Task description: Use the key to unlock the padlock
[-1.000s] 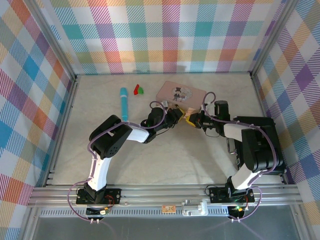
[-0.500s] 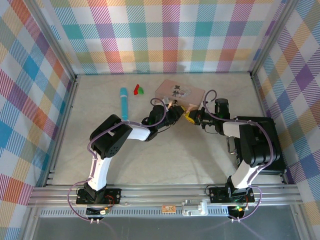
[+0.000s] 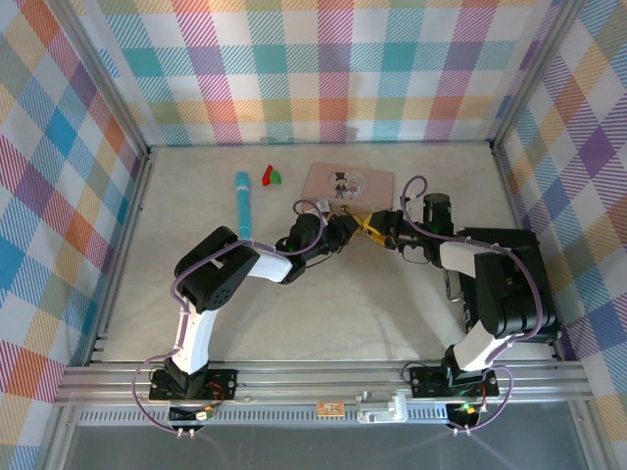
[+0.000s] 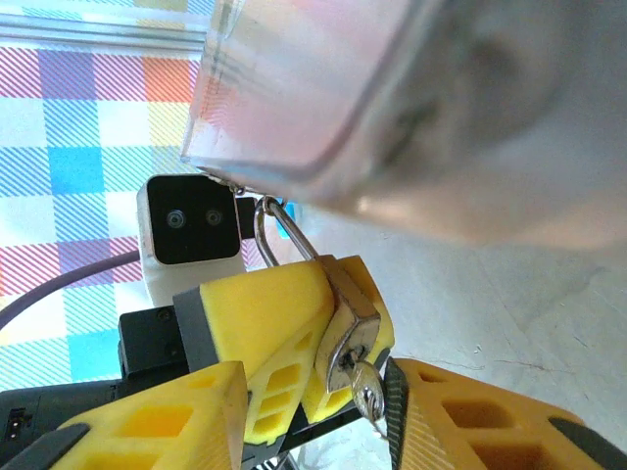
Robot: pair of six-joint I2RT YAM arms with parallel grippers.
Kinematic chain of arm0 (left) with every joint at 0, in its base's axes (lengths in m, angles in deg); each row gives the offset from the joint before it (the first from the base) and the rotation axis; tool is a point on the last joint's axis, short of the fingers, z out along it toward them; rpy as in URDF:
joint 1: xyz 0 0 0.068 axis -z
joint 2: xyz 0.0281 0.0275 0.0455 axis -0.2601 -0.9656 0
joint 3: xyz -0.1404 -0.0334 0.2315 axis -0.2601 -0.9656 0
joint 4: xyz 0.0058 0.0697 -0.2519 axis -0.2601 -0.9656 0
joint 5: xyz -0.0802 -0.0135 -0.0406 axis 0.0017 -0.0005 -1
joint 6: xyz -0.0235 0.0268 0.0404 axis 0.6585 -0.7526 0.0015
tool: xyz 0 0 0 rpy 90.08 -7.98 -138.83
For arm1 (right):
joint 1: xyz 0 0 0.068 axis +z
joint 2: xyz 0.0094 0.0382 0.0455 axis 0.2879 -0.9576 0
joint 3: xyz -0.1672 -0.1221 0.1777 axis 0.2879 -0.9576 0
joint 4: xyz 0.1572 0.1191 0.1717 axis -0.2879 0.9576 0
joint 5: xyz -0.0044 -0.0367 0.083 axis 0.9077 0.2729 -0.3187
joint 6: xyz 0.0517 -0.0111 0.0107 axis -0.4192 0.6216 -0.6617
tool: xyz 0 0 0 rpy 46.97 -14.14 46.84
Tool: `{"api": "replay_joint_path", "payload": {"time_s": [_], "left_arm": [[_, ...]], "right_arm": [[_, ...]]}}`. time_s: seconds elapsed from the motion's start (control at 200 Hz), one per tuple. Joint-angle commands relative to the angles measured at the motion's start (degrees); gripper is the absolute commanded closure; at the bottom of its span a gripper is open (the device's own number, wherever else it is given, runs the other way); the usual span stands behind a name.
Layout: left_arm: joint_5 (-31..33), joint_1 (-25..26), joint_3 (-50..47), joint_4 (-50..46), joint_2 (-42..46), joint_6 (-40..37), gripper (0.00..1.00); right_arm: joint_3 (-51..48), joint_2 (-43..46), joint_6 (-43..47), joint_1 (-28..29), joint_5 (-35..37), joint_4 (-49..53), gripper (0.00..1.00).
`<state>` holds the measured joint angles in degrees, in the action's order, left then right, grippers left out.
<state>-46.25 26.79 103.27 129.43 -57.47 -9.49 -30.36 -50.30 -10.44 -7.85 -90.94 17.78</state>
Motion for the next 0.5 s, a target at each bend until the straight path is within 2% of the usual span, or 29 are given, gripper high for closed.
{"api": "replay_joint_path", "payload": {"time_s": [0.0, 0.1, 0.18, 0.345, 0.495], "left_arm": [[-0.36, 0.17, 1.55, 3.91, -1.24, 0.7, 1.0], [-0.62, 0.22, 1.39, 3.89, -1.03, 1.05, 1.0], [-0.49, 0.23, 1.28, 4.44, -1.04, 1.7, 1.0], [-0.57, 0.19, 1.71, 5.71, -1.31, 2.91, 1.0], [-0.89, 0.22, 1.9, 6.32, -0.96, 3.73, 1.0]], "right_arm": [[-2.39, 1.89, 0.21, -0.45, 2.13, -3.03, 0.58], [-3.33, 1.76, 0.1, -0.29, 3.37, -3.76, 0.59], [-3.4, 1.01, -0.61, 0.2, 3.5, -5.31, 0.65], [-3.22, -1.19, -1.68, 1.61, 3.61, -8.16, 0.72], [-3.59, -1.85, 0.95, 1.89, 6.29, -6.49, 0.7]]}}
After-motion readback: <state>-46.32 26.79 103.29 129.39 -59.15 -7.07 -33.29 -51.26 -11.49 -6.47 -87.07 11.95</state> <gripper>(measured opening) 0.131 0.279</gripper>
